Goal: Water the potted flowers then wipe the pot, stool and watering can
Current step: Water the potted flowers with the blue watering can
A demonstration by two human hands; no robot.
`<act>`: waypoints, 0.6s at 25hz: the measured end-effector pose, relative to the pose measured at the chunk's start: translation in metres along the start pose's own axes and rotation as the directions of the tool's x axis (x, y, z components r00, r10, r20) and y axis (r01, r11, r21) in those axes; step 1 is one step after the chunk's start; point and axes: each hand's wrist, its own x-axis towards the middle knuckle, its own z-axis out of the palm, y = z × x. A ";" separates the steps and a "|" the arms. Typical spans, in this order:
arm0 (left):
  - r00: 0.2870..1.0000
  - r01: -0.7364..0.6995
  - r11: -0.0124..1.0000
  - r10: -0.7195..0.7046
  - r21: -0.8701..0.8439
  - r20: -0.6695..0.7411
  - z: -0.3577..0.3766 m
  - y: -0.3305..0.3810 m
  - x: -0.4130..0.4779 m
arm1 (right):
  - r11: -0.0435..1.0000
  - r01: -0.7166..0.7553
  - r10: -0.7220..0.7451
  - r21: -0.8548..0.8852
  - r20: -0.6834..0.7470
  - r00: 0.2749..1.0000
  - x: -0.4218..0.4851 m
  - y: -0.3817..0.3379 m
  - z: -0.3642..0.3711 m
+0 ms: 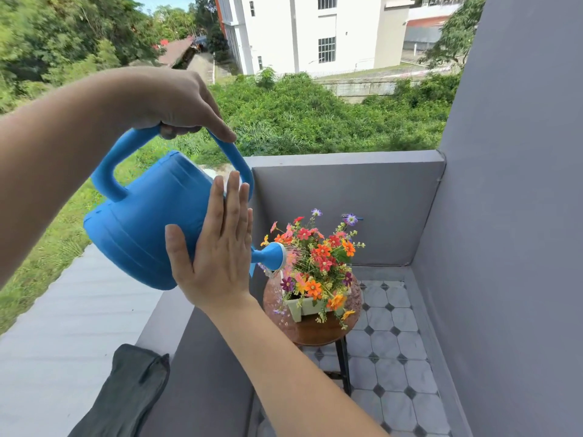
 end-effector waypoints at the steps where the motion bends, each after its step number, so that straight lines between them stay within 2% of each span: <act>1: 1.000 0.004 1.000 -0.004 -0.015 -0.001 0.000 0.001 -0.001 | 1.000 0.006 -0.006 -0.007 -0.008 1.000 0.000 0.000 -0.002; 9: 0.991 -0.006 0.998 -0.003 -0.067 -0.130 -0.003 0.007 -0.001 | 1.000 0.008 -0.008 -0.011 0.039 0.999 0.019 0.015 -0.015; 15: 0.999 0.013 1.000 -0.013 -0.002 -0.052 0.000 0.012 -0.008 | 1.000 -0.012 0.011 0.024 0.050 0.999 0.002 0.003 -0.018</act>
